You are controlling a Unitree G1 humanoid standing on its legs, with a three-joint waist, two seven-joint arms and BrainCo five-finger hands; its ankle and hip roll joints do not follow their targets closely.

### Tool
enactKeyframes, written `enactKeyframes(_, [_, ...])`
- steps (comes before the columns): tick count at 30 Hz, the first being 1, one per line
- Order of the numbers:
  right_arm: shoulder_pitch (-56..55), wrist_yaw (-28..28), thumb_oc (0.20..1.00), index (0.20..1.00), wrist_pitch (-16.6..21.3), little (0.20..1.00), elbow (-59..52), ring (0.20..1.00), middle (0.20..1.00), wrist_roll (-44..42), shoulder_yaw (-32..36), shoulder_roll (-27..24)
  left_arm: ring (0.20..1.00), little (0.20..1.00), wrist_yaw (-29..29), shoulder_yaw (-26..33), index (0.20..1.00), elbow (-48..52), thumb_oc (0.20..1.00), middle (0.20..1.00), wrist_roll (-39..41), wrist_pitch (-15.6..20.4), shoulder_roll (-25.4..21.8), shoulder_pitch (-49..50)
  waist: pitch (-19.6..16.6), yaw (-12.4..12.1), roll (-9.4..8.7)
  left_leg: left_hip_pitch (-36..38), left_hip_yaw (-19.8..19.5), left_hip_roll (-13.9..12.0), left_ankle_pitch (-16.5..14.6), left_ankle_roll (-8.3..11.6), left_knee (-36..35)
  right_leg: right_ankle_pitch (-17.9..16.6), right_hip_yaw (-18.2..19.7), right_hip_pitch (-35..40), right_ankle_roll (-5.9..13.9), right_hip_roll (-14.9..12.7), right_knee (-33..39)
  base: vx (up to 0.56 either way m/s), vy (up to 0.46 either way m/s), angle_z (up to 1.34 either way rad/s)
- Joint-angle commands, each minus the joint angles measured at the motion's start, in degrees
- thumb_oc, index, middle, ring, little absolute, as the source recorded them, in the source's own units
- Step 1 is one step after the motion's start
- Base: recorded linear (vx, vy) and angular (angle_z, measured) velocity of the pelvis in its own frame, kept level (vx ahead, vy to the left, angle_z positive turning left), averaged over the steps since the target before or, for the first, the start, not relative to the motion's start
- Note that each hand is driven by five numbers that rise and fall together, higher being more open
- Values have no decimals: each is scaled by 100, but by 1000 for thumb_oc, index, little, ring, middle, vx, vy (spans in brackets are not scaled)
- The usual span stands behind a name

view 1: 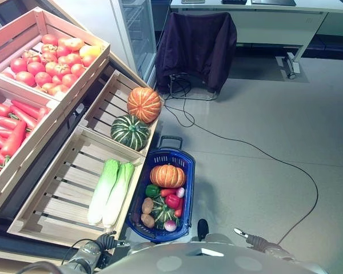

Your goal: Pick up fruits and vegetables into the basket

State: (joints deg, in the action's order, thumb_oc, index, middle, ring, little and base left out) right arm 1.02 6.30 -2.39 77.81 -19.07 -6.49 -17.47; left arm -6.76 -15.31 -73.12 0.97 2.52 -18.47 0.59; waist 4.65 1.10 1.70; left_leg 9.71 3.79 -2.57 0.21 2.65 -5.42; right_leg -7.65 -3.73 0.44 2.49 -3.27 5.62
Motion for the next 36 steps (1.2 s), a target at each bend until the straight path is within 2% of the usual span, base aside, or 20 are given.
enactKeyframes(1, [451,-73,1000,1000,33,1000,319,1000,1000,55,23,-78,1000,1000,-59,216,1000,-420,1000,1000,-74,12,58,-307,130,35,-102,-201,-227,148,-455,-61,42,867,-102,668,438,-156,-62,0,0,0])
enactKeyframes(5, [463,-91,1000,1000,5,1000,294,1000,1000,64,23,-78,1000,1000,-124,268,1000,-399,1000,1000,87,137,55,-299,137,40,-108,-195,-217,143,-455,-54,42,867,-98,670,437,-155,-62,0,0,0])
enactKeyframes(29, [468,-83,1000,1000,13,1000,292,1000,1000,78,32,-110,1000,1000,-71,262,1000,-396,1000,1000,97,97,48,-334,95,19,-124,-175,-241,142,-468,-59,42,891,-119,706,425,-145,-62,0,0,0])
enactKeyframes(36, [450,-49,1000,1000,-22,1000,246,1000,1000,99,20,-140,1000,1000,-32,288,1000,-353,1000,1000,204,123,17,-284,182,1,-131,-293,-258,130,-418,-39,42,865,-131,608,432,-140,-62,0,0,0])
